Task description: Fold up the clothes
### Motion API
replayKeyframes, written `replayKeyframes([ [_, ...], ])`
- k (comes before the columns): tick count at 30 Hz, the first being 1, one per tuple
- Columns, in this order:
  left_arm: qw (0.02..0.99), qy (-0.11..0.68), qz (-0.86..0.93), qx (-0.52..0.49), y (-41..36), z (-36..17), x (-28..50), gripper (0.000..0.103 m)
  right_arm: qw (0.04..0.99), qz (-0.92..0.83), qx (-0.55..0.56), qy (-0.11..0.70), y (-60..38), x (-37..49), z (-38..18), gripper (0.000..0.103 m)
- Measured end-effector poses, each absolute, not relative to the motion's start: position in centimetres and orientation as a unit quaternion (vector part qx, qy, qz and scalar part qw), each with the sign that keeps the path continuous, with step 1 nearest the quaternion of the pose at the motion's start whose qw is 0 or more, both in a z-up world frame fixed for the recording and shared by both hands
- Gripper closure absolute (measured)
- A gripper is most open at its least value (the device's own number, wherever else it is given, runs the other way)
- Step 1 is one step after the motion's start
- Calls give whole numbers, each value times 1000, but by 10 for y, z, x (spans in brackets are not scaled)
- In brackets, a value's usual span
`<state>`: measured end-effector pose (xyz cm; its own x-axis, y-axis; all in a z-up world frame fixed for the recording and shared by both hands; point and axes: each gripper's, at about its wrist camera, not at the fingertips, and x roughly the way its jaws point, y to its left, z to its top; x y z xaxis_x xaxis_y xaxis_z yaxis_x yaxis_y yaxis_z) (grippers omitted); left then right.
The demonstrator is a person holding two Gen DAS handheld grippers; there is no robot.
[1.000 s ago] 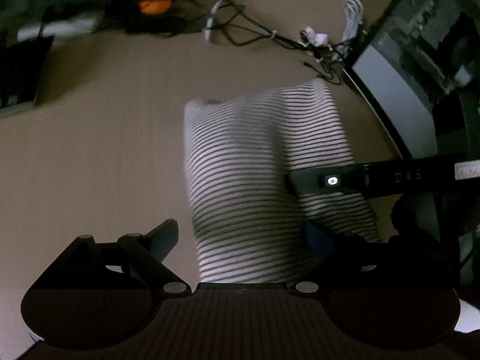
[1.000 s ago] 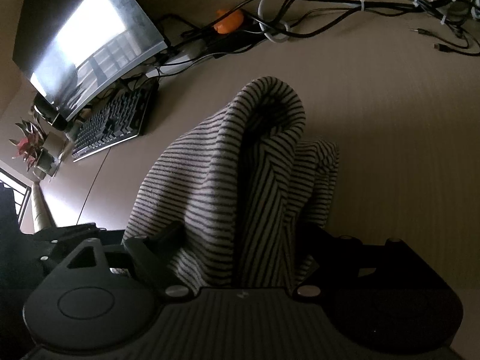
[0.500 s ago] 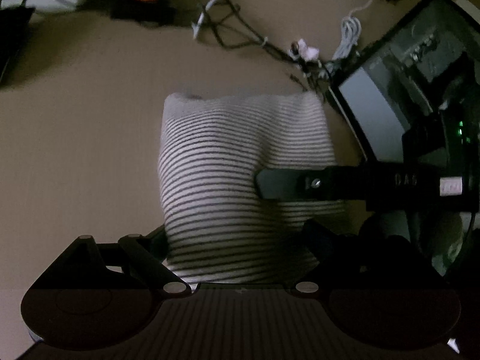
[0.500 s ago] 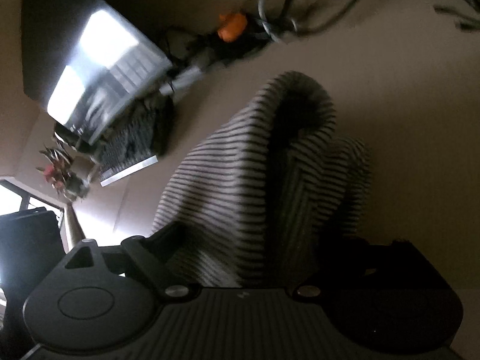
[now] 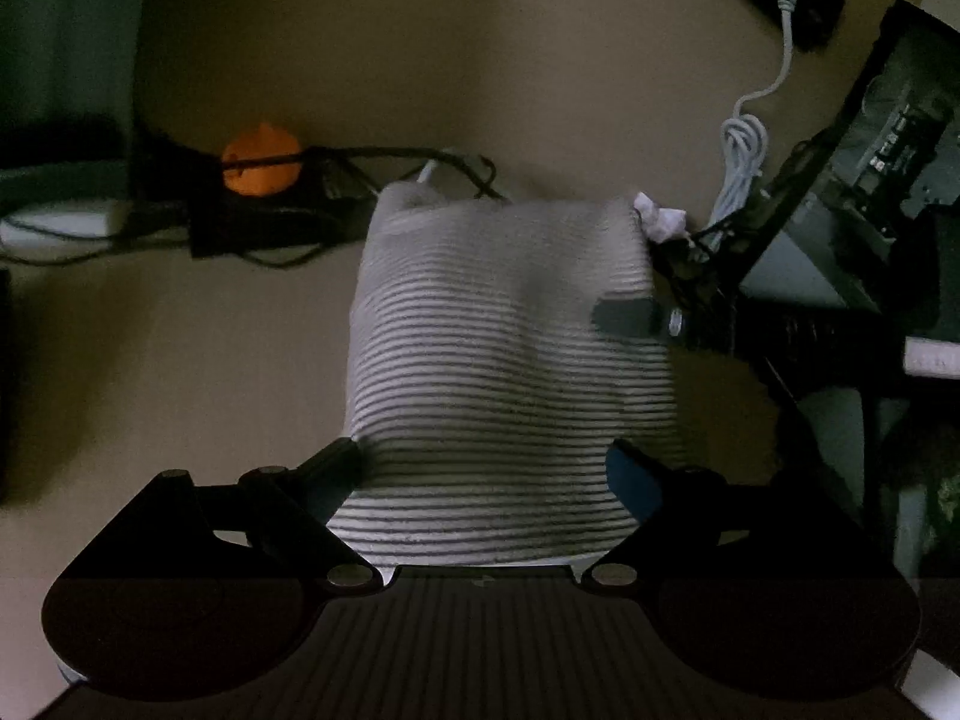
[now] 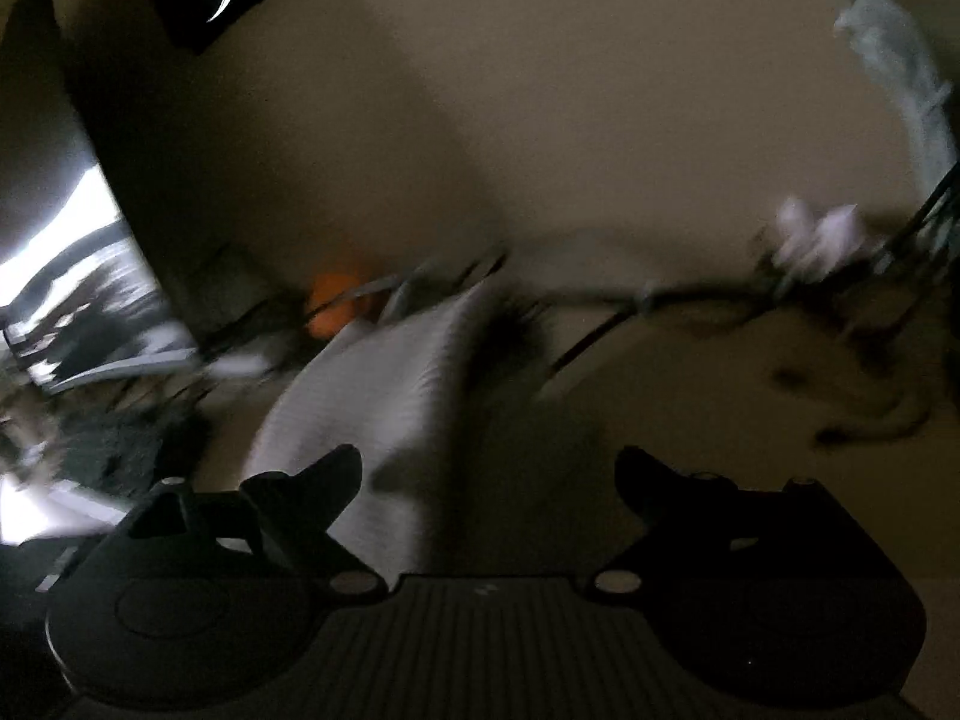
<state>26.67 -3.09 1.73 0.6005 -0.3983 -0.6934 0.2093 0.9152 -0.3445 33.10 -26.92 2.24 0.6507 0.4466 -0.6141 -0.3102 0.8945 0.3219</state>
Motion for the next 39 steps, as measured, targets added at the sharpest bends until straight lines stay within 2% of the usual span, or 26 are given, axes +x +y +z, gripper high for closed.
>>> replayKeyframes([
  [2,886,417,-169,-112,-32,15,267,10,921,159,53,351,-257,341,19,8],
  [3,885,419,-169,-110,-33,14,266,10,924,138,24,355,-247,347,14,2],
  [5,884,420,-176,-107,-38,14,263,10,918,116,-26,378,-226,358,-6,1],
  [9,885,421,-187,-74,-54,15,251,9,914,128,1,385,-230,360,-10,1],
  [12,874,430,-206,-90,-53,12,240,9,909,147,30,389,-248,348,-1,1],
  [17,881,420,-184,-119,-36,18,230,9,917,128,-8,377,-264,298,2,0],
  [20,899,394,-137,-131,-20,32,247,9,922,127,-22,365,-265,273,8,0],
  [24,924,363,-83,-91,-14,45,287,8,931,147,-11,334,-267,249,30,0],
  [27,926,368,-63,-47,-25,37,328,8,922,166,-11,350,-265,245,29,0],
  [30,914,405,-37,0,-43,14,360,7,905,156,-61,390,-256,246,1,0],
  [34,900,434,-29,28,-54,-11,375,7,909,159,-102,370,-249,237,-11,0],
  [39,904,424,-54,11,-49,-4,333,8,913,166,-105,358,-250,235,1,0],
])
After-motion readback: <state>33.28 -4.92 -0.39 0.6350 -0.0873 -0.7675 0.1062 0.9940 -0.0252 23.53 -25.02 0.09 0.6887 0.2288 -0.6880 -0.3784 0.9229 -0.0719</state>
